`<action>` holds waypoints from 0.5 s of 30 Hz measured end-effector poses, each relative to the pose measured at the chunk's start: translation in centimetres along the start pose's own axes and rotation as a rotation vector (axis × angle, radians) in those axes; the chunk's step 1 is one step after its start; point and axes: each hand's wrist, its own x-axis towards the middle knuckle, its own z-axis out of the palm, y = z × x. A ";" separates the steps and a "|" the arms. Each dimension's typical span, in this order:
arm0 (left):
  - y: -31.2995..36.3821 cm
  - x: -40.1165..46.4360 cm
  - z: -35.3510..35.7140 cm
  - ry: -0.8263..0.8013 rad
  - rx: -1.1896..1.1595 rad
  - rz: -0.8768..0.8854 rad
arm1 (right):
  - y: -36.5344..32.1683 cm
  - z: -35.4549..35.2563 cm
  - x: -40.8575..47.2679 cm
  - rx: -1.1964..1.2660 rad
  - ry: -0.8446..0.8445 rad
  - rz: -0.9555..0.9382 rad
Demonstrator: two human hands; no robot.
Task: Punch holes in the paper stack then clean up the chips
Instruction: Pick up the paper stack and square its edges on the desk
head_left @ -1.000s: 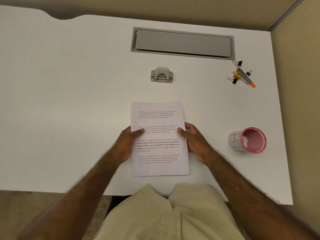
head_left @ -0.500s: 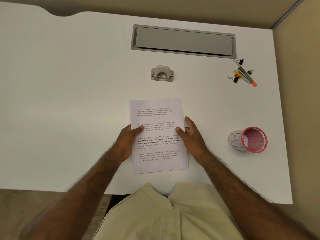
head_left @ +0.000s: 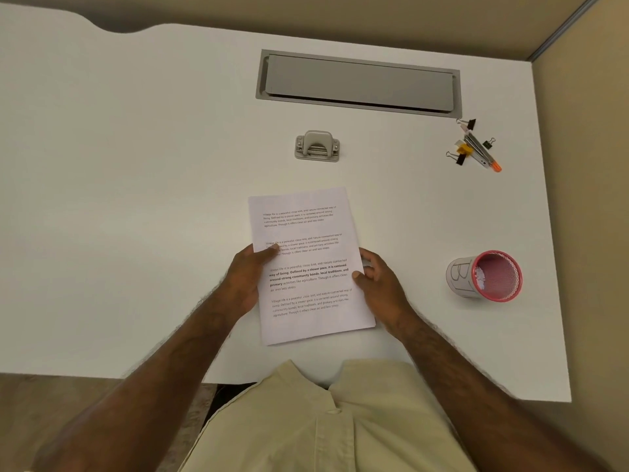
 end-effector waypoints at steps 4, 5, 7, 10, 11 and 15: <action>0.1 -0.7 -0.5 -0.076 0.011 -0.010 | 0.1 0.0 0.3 0.112 0.071 0.052; 0.0 -0.9 -0.8 -0.076 0.016 -0.019 | 0.2 0.1 0.3 0.138 0.074 0.060; -0.5 -1.3 -1.4 -0.064 0.027 -0.033 | 0.2 0.1 0.4 0.180 0.082 0.077; -2.1 -2.1 -2.0 -0.022 0.082 -0.034 | 0.4 0.3 0.5 0.198 0.093 0.092; -2.6 -2.4 -2.1 0.006 0.101 -0.028 | 0.5 0.5 0.5 0.191 0.091 0.090; -3.7 -2.9 -1.9 0.084 0.127 0.015 | 0.4 0.8 0.0 0.136 0.066 0.064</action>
